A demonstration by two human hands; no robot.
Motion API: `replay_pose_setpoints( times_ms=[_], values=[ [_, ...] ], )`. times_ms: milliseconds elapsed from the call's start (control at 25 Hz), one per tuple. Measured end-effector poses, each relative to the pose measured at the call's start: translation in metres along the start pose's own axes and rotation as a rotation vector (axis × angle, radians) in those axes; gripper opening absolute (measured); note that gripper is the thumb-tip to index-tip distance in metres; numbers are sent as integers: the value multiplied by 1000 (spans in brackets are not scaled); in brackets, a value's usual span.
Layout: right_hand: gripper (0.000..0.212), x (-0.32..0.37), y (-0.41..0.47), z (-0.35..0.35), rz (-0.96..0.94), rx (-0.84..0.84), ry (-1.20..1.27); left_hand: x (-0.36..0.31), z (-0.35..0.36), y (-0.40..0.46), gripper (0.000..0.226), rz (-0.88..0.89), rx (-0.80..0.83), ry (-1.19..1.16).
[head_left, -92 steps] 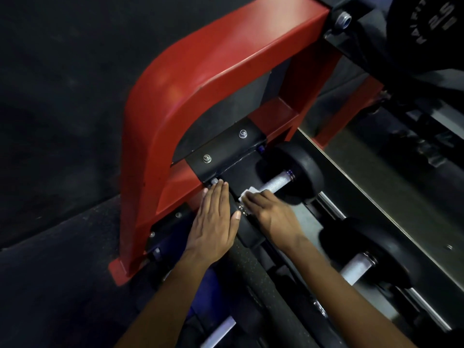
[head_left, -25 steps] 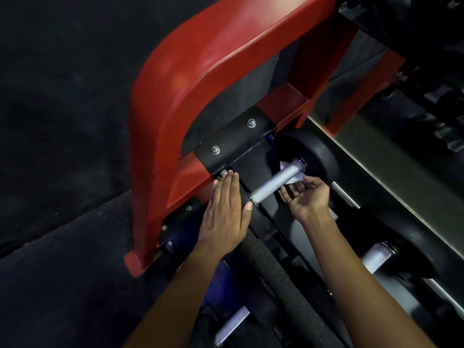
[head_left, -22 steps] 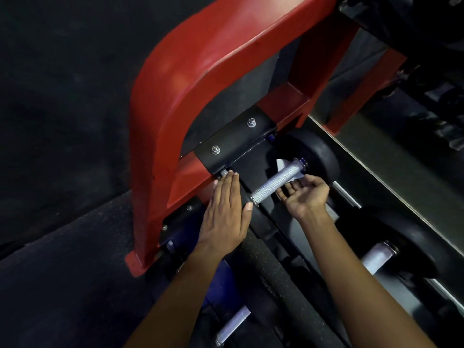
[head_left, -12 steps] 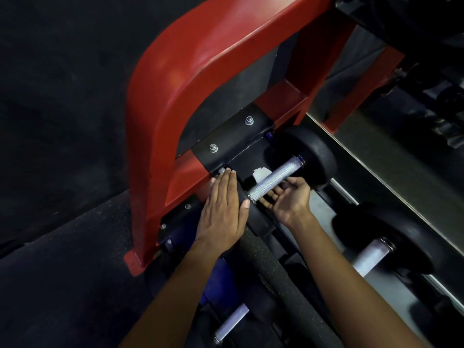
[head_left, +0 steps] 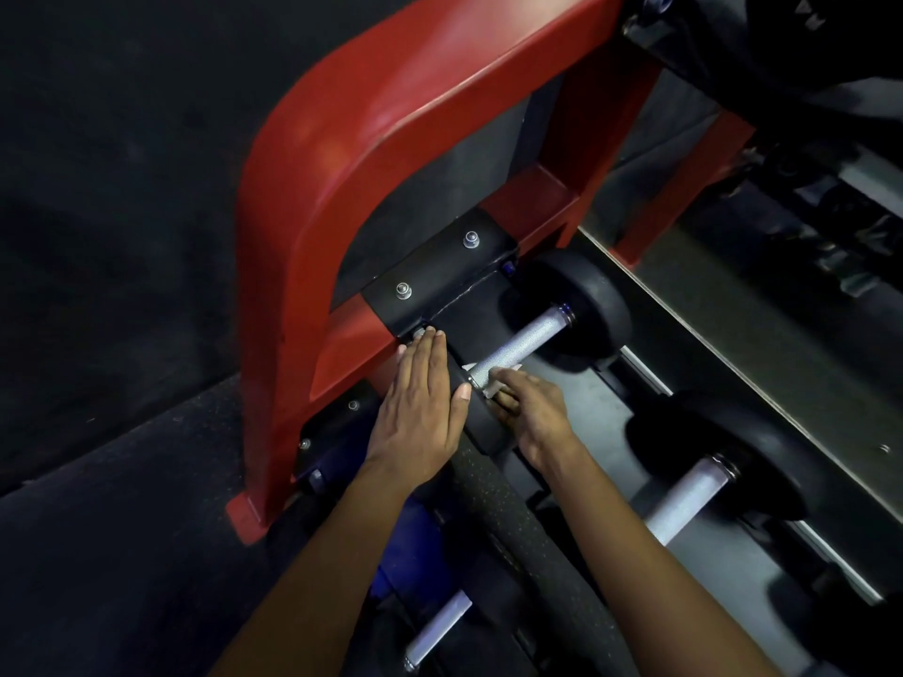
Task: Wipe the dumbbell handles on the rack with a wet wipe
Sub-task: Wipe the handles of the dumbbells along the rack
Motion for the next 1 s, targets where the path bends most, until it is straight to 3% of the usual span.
replay_pose_setpoints(
  times_ms=[160, 440, 640, 760, 1000],
  values=[
    [18, -3, -7, -9, -47, -144, -7, 1, -1, 0, 74, 14, 7, 12],
    [14, 7, -29, -18, -115, -306, -79, 4, -6, 1, 80, 2, 92, -60],
    [8, 56, -62, -26, -121, -274, 92, 0, -52, 20, 64, -29, 155, -239],
    [19, 91, -92, -25, -243, -220, 53, -22, -91, 39, 63, 3, 117, -303],
    [9, 172, -157, -28, -632, -272, -344, -64, -165, 68, 51, 147, 49, -300]
  ],
)
Point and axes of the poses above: each hand's wrist, its own y-axis towards the middle knuckle, its own z-axis out of the palm, x = y × z, the point moved 3 cm from there along y, towards the middle knuckle, and after that the axes turned 13 degrees about -x, right-handed, at the moved point
